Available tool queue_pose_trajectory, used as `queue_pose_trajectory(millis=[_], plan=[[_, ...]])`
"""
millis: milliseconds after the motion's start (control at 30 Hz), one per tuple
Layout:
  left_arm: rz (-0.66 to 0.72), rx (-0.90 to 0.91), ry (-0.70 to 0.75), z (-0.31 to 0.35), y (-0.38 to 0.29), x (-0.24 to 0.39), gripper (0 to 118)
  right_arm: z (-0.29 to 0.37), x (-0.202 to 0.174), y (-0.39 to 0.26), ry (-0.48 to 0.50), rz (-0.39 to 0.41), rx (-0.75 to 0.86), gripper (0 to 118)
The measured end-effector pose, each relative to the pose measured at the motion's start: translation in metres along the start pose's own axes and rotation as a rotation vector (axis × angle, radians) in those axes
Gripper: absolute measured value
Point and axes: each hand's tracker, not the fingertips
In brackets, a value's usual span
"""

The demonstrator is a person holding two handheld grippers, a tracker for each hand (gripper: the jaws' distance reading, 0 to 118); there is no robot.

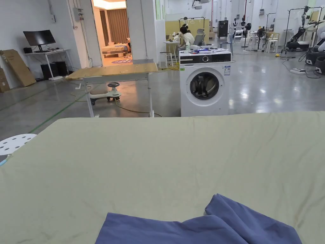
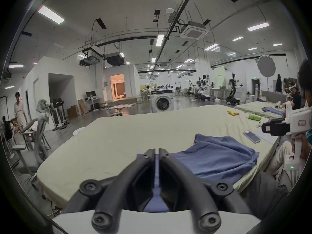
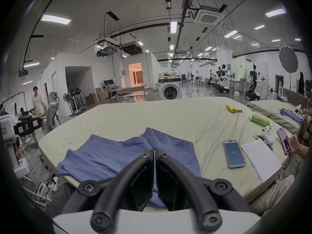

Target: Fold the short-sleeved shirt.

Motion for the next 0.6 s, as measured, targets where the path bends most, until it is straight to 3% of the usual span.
queue_pose_trajectory(millis=[33, 367, 600], plan=[[-0.004, -0.002, 0.02, 0.003, -0.003, -0.001, 0, 0.0, 0.0, 0.0, 0.0, 0.003, -0.001, 1], [0.044, -0.083, 0.002, -0.004, -0.017, -0.012, 0, -0.005, 0.008, -0.014, 0.007, -0.022, -0.048, 1], [0.167, -0.158, -0.101, -0.066, -0.028, -0.033, 0, -0.004, 0.015, -0.025, -0.007, -0.032, -0.084, 1]])
